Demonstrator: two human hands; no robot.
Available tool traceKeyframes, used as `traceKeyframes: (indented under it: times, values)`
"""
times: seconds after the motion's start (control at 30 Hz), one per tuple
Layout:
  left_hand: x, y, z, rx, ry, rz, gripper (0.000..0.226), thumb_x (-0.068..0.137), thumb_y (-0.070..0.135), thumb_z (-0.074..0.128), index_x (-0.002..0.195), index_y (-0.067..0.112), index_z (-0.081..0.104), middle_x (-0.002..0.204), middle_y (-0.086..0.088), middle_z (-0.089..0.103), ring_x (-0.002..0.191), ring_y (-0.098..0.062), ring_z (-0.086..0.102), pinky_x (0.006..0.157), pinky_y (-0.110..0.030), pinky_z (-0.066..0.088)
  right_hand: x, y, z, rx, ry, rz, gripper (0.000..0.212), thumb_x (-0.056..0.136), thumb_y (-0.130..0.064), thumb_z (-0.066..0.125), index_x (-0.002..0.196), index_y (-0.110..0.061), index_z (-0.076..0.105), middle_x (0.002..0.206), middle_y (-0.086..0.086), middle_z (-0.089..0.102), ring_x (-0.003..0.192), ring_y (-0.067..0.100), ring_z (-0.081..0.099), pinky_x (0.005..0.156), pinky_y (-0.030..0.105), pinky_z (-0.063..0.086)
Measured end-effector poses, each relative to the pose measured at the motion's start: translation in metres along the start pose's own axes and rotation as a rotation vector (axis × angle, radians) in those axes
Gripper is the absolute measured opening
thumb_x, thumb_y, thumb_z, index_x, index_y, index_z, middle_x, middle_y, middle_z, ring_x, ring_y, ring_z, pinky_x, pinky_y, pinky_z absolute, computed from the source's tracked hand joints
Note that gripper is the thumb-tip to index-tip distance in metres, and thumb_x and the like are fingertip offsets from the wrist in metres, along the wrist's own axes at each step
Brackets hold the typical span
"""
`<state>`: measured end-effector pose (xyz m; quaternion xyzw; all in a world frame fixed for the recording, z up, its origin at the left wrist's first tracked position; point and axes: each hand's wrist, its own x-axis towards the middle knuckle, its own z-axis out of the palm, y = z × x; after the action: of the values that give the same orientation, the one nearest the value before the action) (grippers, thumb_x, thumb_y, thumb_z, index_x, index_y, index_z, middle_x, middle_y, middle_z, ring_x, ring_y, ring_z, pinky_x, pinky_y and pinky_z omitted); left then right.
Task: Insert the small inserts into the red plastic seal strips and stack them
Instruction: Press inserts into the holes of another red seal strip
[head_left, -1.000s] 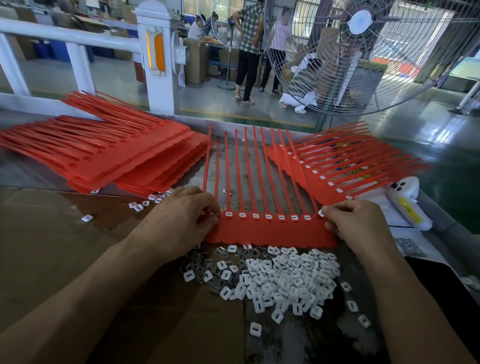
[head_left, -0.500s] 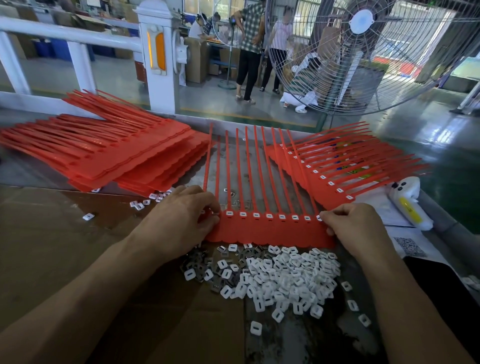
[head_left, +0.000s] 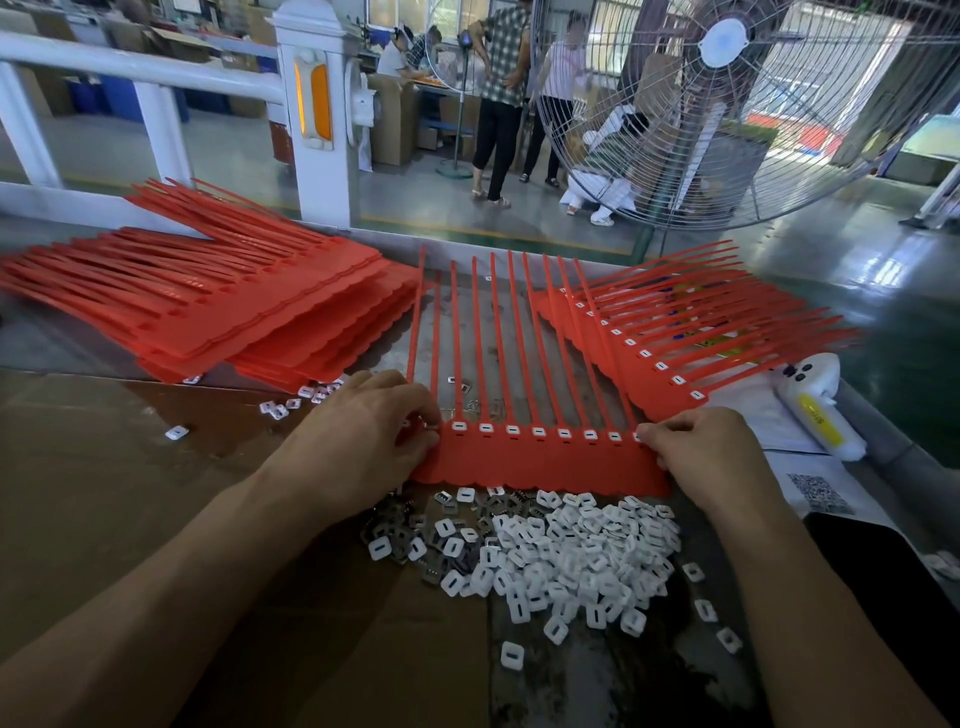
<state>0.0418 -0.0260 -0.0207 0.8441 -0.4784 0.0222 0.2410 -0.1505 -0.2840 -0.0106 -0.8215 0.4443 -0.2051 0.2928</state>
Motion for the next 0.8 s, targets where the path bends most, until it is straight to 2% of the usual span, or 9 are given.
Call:
traceKeyframes:
  times: [0.13, 0.23, 0.33, 0.4, 0.47, 0.53, 0.67, 0.8]
  values:
    - [0.0002, 0.0004, -0.0003, 0.005, -0.001, -0.005, 0.021, 0.095, 0.043, 0.061, 0.116, 0.038, 0.065, 0.116, 0.016, 0.056, 0.115, -0.008, 0.046, 0.102, -0.033, 0.043, 0.0019, -0.0026, 0.0014, -0.043, -0.005, 0.014, 0.030, 0.091, -0.031, 0.075, 0.063, -0.021, 0.070, 0.067, 0.005, 0.072, 0.071, 0.025, 0.069, 0.078, 0.047, 0.059]
    - [0.0002, 0.0012, -0.0014, 0.009, -0.010, -0.009, 0.022, 0.096, 0.043, 0.061, 0.116, 0.038, 0.064, 0.117, 0.017, 0.056, 0.116, -0.008, 0.046, 0.103, -0.034, 0.043, 0.0045, -0.0036, 0.0014, -0.064, -0.019, 0.011, 0.029, 0.092, -0.030, 0.074, 0.065, -0.018, 0.073, 0.069, 0.007, 0.072, 0.071, 0.025, 0.069, 0.078, 0.046, 0.059]
    - [-0.0008, 0.0028, -0.0032, 0.003, -0.017, -0.014, 0.021, 0.096, 0.044, 0.061, 0.116, 0.039, 0.064, 0.118, 0.017, 0.055, 0.117, -0.007, 0.046, 0.103, -0.034, 0.043, 0.0024, -0.0022, -0.0002, -0.042, -0.018, -0.004, 0.027, 0.092, -0.030, 0.074, 0.066, -0.022, 0.072, 0.072, 0.005, 0.072, 0.074, 0.023, 0.068, 0.078, 0.045, 0.058]
    - [-0.0008, 0.0045, -0.0043, -0.009, -0.022, -0.026, 0.021, 0.095, 0.043, 0.063, 0.116, 0.039, 0.064, 0.118, 0.017, 0.055, 0.117, -0.007, 0.046, 0.103, -0.034, 0.044, 0.0005, 0.0001, -0.0028, -0.046, -0.014, -0.011, 0.029, 0.093, -0.036, 0.073, 0.069, -0.020, 0.072, 0.073, 0.005, 0.072, 0.074, 0.022, 0.068, 0.079, 0.046, 0.058]
    - [-0.0008, 0.0055, -0.0052, -0.020, -0.009, -0.052, 0.025, 0.093, 0.043, 0.066, 0.117, 0.038, 0.065, 0.119, 0.016, 0.053, 0.117, -0.008, 0.048, 0.102, -0.034, 0.045, -0.0008, 0.0006, -0.0055, -0.087, -0.014, -0.016, 0.040, 0.092, -0.046, 0.070, 0.076, -0.010, 0.074, 0.076, 0.010, 0.072, 0.072, 0.024, 0.067, 0.077, 0.045, 0.057]
    - [-0.0009, 0.0053, -0.0064, -0.005, 0.005, -0.098, 0.033, 0.090, 0.048, 0.069, 0.120, 0.036, 0.063, 0.118, 0.015, 0.052, 0.115, -0.009, 0.050, 0.102, -0.035, 0.045, -0.0014, 0.0003, -0.0067, -0.076, -0.029, -0.019, 0.043, 0.091, -0.051, 0.070, 0.080, -0.010, 0.075, 0.078, 0.008, 0.072, 0.074, 0.021, 0.067, 0.074, 0.041, 0.054]
    - [-0.0011, 0.0050, -0.0085, 0.093, 0.012, -0.244, 0.055, 0.082, 0.069, 0.065, 0.124, 0.033, 0.058, 0.114, 0.011, 0.053, 0.111, -0.013, 0.052, 0.101, -0.038, 0.044, -0.0028, -0.0009, -0.0078, 0.015, -0.031, -0.056, 0.026, 0.089, -0.046, 0.075, 0.086, -0.020, 0.074, 0.085, -0.005, 0.072, 0.083, 0.014, 0.067, 0.076, 0.037, 0.052]
    - [-0.0017, 0.0064, -0.0099, 0.202, -0.022, -0.333, 0.064, 0.077, 0.082, 0.054, 0.115, 0.031, 0.060, 0.112, 0.008, 0.057, 0.110, -0.017, 0.054, 0.100, -0.040, 0.042, -0.0036, -0.0080, -0.0055, 0.177, 0.048, -0.117, 0.020, 0.091, -0.043, 0.072, 0.085, -0.024, 0.073, 0.086, -0.011, 0.073, 0.084, 0.008, 0.067, 0.072, 0.033, 0.050]
